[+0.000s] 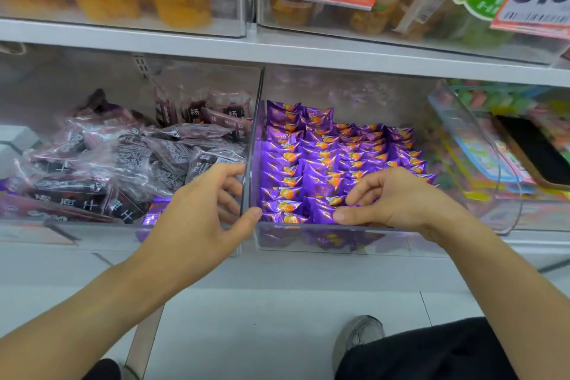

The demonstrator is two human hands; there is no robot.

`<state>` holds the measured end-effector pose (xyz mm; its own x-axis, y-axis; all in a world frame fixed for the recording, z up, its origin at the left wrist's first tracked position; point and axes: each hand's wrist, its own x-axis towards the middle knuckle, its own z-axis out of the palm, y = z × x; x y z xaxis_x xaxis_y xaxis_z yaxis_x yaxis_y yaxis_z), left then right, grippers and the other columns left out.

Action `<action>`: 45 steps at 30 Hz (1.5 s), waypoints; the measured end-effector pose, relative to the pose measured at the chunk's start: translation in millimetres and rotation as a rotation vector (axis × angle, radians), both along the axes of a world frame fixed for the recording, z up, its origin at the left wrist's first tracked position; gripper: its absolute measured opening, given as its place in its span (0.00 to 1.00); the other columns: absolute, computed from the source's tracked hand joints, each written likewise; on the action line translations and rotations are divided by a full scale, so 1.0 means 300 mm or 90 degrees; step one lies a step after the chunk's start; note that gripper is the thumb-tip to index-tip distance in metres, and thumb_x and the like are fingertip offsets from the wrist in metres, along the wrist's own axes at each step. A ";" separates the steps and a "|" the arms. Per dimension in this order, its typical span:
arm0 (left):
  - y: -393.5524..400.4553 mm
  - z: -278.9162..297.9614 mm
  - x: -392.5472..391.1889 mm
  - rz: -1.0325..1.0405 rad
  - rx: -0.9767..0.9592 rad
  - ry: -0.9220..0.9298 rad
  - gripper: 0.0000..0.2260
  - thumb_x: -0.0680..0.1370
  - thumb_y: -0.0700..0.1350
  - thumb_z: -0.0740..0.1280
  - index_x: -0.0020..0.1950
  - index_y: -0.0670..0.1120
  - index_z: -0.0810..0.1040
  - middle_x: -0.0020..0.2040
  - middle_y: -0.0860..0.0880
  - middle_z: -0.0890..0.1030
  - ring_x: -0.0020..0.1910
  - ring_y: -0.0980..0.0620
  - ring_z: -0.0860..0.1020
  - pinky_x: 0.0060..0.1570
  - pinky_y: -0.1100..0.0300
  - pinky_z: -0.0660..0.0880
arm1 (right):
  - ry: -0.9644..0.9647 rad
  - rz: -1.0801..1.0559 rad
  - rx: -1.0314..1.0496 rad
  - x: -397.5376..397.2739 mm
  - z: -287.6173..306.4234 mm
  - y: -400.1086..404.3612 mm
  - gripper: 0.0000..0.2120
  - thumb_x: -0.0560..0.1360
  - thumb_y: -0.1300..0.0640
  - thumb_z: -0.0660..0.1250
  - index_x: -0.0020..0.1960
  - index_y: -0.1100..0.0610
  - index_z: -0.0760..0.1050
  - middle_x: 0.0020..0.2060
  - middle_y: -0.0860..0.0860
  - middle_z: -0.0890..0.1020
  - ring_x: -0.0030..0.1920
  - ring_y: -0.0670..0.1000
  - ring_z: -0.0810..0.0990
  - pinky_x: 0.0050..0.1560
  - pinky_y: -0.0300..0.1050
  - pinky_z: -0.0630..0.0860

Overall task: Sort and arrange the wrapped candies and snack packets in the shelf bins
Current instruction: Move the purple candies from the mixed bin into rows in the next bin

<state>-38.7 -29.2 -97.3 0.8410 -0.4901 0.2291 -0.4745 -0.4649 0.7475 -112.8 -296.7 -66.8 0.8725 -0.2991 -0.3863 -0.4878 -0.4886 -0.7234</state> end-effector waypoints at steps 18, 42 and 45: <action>0.001 0.004 -0.013 0.002 0.000 0.006 0.24 0.73 0.47 0.75 0.67 0.52 0.73 0.48 0.55 0.79 0.41 0.57 0.79 0.41 0.65 0.76 | 0.003 0.014 -0.108 0.008 0.007 0.025 0.21 0.57 0.43 0.84 0.42 0.52 0.82 0.30 0.46 0.84 0.30 0.41 0.79 0.35 0.35 0.72; 0.010 0.002 -0.014 -0.001 0.009 0.004 0.23 0.73 0.47 0.75 0.66 0.50 0.74 0.47 0.55 0.79 0.40 0.59 0.79 0.43 0.66 0.76 | -0.019 -0.010 -0.074 0.009 0.017 0.011 0.24 0.57 0.43 0.83 0.43 0.58 0.80 0.28 0.48 0.83 0.30 0.48 0.80 0.36 0.47 0.81; 0.011 0.016 -0.013 -0.014 0.003 0.022 0.21 0.73 0.48 0.74 0.64 0.52 0.74 0.46 0.56 0.78 0.40 0.58 0.79 0.41 0.68 0.75 | -0.170 -0.058 -0.078 0.000 0.053 -0.004 0.20 0.62 0.45 0.81 0.42 0.58 0.80 0.33 0.54 0.83 0.30 0.50 0.80 0.34 0.44 0.80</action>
<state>-42.6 -26.0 -92.4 0.8375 -0.5097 0.1972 -0.4581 -0.4580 0.7618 -112.9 -297.8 -50.9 0.9056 -0.4115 -0.1030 -0.3344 -0.5429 -0.7703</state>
